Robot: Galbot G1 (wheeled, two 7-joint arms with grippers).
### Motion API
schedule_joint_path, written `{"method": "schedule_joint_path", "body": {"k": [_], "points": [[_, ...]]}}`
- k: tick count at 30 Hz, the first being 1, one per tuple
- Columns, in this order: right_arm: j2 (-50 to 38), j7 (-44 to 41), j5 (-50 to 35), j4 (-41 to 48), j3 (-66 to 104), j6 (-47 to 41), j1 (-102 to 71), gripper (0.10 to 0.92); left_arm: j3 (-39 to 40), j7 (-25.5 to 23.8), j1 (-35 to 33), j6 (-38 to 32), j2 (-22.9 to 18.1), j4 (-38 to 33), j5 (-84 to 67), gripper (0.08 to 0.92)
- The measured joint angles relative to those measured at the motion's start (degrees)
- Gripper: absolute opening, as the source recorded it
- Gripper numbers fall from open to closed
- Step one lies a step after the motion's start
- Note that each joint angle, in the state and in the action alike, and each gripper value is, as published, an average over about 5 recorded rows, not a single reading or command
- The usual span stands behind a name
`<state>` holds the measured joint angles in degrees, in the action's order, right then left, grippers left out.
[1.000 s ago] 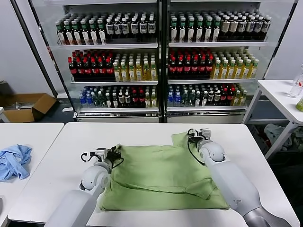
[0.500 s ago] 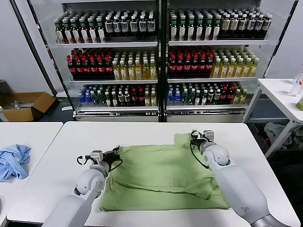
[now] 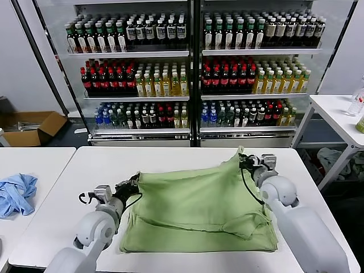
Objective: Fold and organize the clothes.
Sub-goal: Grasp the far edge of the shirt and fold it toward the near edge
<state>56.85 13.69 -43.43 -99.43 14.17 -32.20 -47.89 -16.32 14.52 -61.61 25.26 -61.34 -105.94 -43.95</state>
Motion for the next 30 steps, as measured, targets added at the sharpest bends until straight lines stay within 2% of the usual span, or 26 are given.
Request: {"method": "schedule_joint_path", "body": {"k": [11, 20, 23, 30], "points": [[-0.64, 0.95, 1.34, -13.90, 10.13, -0.67, -17.28, 0.106, -3.29, -1.15, -8.60, 0.44, 1.62, -8.56, 0.31, 0.094], [1.30, 1.83, 4.51, -17.35, 13.43, -0.88, -26.43, 0.112, -3.16, -2.73, -14.23, 0.92, 1.65, -10.92, 3.93, 0.106], [2.06, 1.85, 5.87, -17.43, 13.29, -0.90, -27.63, 0.163, -2.77, -3.23, -15.11, 0.96, 1.27, -10.84, 6.10, 0.168], [3.56, 1.49, 8.79, -18.59, 12.89, -0.89, -30.24, 0.361, -2.65, -2.99, -17.64, -0.36, -0.31, -11.39, 12.52, 0.348]]}}
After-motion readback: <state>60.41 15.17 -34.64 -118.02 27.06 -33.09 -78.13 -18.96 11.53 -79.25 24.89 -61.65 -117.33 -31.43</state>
